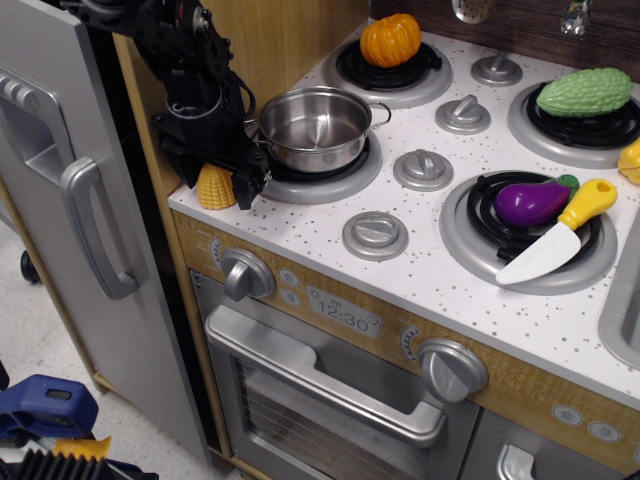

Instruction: Put corn in pan which is on stove

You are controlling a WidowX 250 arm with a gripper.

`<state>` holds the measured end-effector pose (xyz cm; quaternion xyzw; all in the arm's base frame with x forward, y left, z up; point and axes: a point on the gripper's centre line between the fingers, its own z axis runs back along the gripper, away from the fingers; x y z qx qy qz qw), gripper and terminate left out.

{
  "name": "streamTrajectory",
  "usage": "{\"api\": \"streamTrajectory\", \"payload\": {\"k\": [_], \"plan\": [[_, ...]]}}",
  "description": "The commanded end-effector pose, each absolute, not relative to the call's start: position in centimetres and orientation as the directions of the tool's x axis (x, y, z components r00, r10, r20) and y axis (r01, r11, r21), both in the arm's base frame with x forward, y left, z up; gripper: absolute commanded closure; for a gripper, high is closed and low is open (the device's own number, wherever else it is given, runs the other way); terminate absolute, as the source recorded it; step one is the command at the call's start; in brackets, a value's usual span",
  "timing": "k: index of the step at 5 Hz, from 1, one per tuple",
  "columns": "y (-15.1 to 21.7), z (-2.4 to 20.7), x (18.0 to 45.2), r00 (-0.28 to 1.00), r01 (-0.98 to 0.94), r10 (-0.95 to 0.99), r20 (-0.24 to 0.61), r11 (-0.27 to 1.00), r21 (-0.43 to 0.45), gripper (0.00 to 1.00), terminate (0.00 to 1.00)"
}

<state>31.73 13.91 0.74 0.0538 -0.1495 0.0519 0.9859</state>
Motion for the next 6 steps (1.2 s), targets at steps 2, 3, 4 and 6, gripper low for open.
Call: {"api": "streamTrajectory", "payload": {"k": [2,3,4,6], "plan": [[14.5,1.8,32.5,0.933,-0.153,0.107,0.344,0.982,0.109,1.00,0.00],[14.3,4.8,32.7,0.939,-0.142,0.086,0.334,0.979,0.148,1.00,0.00],[14.0,7.9,32.8,0.944,-0.151,0.079,0.321,0.966,0.209,1.00,0.00],[13.0,10.8,36.4,0.904,-0.060,-0.044,0.424,0.972,0.229,1.00,0.00]]}}
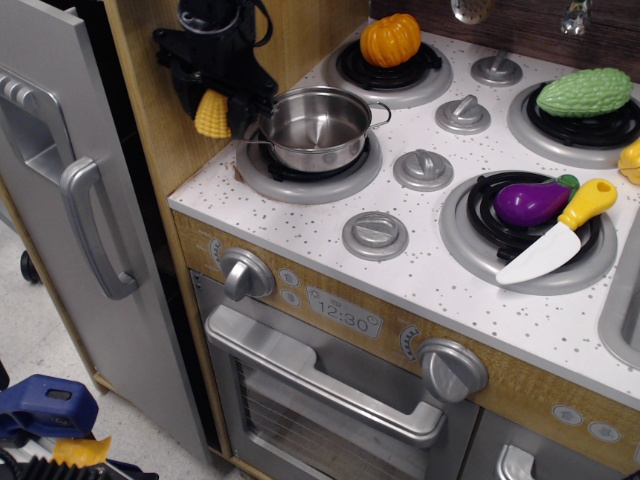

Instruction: Put corn in pan which is on stove

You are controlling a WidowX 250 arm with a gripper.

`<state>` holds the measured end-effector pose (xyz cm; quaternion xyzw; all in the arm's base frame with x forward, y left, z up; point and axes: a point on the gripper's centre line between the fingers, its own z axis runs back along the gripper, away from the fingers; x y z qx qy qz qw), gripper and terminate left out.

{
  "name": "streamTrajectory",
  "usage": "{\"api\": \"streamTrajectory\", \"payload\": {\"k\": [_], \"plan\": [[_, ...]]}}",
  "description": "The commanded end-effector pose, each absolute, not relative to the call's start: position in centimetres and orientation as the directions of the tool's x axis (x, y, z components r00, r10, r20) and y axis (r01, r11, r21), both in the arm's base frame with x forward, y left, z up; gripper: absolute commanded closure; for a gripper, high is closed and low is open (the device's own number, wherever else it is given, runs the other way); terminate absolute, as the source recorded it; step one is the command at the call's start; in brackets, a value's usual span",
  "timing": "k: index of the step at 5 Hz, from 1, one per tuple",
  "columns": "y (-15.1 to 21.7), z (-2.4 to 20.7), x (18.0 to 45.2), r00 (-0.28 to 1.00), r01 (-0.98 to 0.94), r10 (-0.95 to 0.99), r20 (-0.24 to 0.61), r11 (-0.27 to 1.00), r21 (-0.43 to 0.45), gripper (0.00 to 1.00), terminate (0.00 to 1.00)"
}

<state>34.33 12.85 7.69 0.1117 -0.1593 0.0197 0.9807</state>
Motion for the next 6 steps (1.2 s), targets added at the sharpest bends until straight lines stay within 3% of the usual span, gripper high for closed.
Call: {"api": "streamTrajectory", "payload": {"k": [1,2,3,5,6], "plan": [[12.2,9.9,37.9,0.874,-0.039,-0.062,0.482,0.980,0.197,1.00,0.00],[11.3,9.5,39.5,0.846,-0.009,-0.090,0.525,0.983,0.184,1.00,0.00],[10.5,8.7,40.1,0.834,-0.013,-0.067,0.548,0.990,0.141,0.00,0.00],[10.3,8.3,40.9,0.812,0.034,-0.087,0.577,0.994,0.103,0.00,0.00],[10.3,8.3,40.9,0.812,0.034,-0.087,0.577,0.994,0.103,0.00,1.00]]}}
